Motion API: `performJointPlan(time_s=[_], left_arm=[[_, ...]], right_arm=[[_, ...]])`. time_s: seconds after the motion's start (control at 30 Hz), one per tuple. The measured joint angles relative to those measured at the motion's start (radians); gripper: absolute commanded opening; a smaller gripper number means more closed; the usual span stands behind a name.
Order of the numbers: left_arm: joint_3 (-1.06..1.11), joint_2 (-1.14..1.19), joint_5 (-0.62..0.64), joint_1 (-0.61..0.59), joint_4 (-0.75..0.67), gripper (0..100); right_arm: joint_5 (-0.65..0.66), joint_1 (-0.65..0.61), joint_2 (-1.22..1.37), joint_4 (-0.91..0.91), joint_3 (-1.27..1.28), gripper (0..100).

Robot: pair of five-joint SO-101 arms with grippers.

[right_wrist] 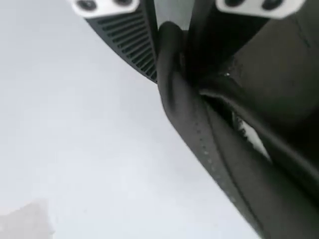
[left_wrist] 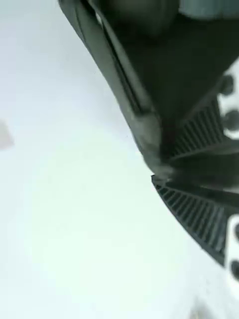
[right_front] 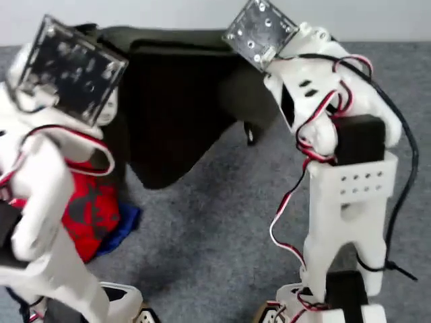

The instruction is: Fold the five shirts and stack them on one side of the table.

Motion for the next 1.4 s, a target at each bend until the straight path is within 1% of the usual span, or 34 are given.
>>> performJointPlan(time_s=[0.1, 0.2, 0.3, 0.37, 0.53, 0.67, 0.77, 0.83, 0.93, 0.97, 1.07, 1.13, 1.27, 1.4], left_arm=[[-0.058, -0.003, -0.040, -0.034, 0.014, 1], [-0.107, -0.020, -0.066, -0.041, 0.063, 1], [-0.130, -0.038, -0.071, 0.011, 0.127, 1], [-0.129, -0.029, -0.071, 0.071, 0.161, 1], [0.017, -0.029, -0.069, 0.227, 0.167, 1], [0.193, -0.023, -0.069, 0.322, 0.167, 1], [0.292, -0.023, -0.069, 0.339, 0.160, 1], [0.307, -0.023, -0.069, 0.339, 0.155, 1], [0.310, -0.023, -0.069, 0.285, 0.155, 1], [0.310, -0.023, -0.069, 0.250, 0.155, 1], [0.311, -0.023, -0.069, 0.141, 0.155, 1], [0.311, -0.023, -0.069, 0.048, 0.160, 1], [0.330, -0.023, -0.069, -0.141, 0.167, 1], [0.397, -0.023, -0.069, -0.341, 0.167, 2]], right_arm=[[-0.002, -0.008, 0.051, -0.046, 0.000, 1.4], [0.002, 0.005, 0.123, -0.051, 0.002, 1.5], [0.002, 0.032, 0.207, -0.025, 0.002, 1.6], [0.002, 0.057, 0.261, 0.014, 0.002, 2.1], [0.002, 0.140, 0.374, 0.133, 0.002, 11.5], [-0.014, 0.198, 0.436, 0.195, 0.002, 12.1], [-0.020, 0.261, 0.466, 0.224, 0.002, 12.3], [-0.021, 0.307, 0.479, 0.241, 0.002, 12.3], [-0.025, 0.374, 0.480, 0.267, 0.002, 12.3], [-0.025, 0.387, 0.480, 0.275, 0.002, 12.3], [-0.023, 0.388, 0.480, 0.333, 0.002, 12.3], [-0.025, 0.361, 0.480, 0.377, 0.002, 12.3], [-0.029, 0.207, 0.480, 0.477, 0.002, 12.2], [-0.104, 0.014, 0.480, 0.529, 0.000, 12.3]])
